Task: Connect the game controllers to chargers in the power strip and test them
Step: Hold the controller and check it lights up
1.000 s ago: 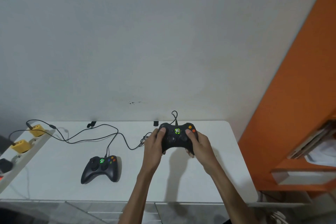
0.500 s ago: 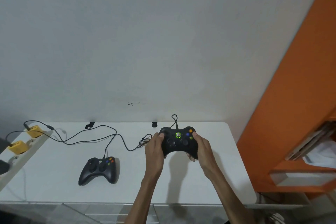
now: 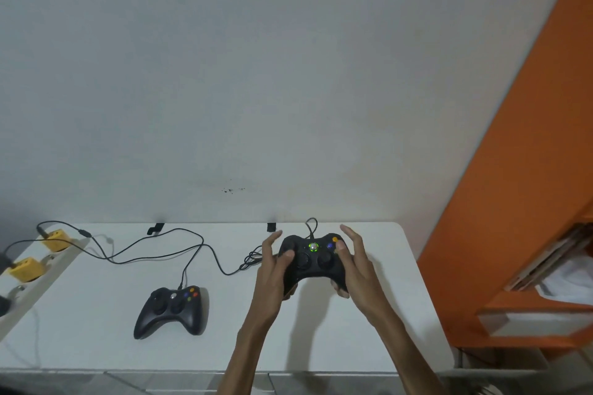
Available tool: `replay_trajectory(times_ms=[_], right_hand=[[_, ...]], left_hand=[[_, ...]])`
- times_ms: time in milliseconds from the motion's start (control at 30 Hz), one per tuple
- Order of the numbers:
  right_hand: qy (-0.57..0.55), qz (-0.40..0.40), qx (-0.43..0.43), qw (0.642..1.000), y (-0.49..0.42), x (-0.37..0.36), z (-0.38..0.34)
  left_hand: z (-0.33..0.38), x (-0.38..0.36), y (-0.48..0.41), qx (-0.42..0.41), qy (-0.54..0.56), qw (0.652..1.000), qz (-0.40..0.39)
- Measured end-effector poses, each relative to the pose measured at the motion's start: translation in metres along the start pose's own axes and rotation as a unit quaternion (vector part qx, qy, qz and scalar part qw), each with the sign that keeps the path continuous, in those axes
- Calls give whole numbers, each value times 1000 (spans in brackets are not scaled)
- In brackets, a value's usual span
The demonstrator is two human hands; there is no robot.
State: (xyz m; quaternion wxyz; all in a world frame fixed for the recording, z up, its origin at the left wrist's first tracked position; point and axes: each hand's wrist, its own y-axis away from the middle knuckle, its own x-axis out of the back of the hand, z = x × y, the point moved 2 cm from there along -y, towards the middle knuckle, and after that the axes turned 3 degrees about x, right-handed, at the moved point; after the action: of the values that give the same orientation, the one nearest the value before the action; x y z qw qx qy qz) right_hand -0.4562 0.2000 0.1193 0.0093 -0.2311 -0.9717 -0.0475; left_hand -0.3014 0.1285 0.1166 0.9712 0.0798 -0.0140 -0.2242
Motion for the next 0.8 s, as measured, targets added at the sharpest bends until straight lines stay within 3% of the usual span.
replay_trajectory(times_ms=[167, 333, 533, 800], right_hand=[[-2, -63, 40, 997, 5, 11, 0], [58, -95, 61, 992, 0, 19, 4], [129, -43, 67, 988, -7, 20, 10], [89, -39, 63, 993, -7, 15, 5]], left_hand=[[5, 4, 0, -86, -81, 990, -83], [7, 4, -4, -83, -91, 986, -109], [2, 3, -14, -57, -127, 984, -107], [8, 2, -18, -68, -126, 983, -113]])
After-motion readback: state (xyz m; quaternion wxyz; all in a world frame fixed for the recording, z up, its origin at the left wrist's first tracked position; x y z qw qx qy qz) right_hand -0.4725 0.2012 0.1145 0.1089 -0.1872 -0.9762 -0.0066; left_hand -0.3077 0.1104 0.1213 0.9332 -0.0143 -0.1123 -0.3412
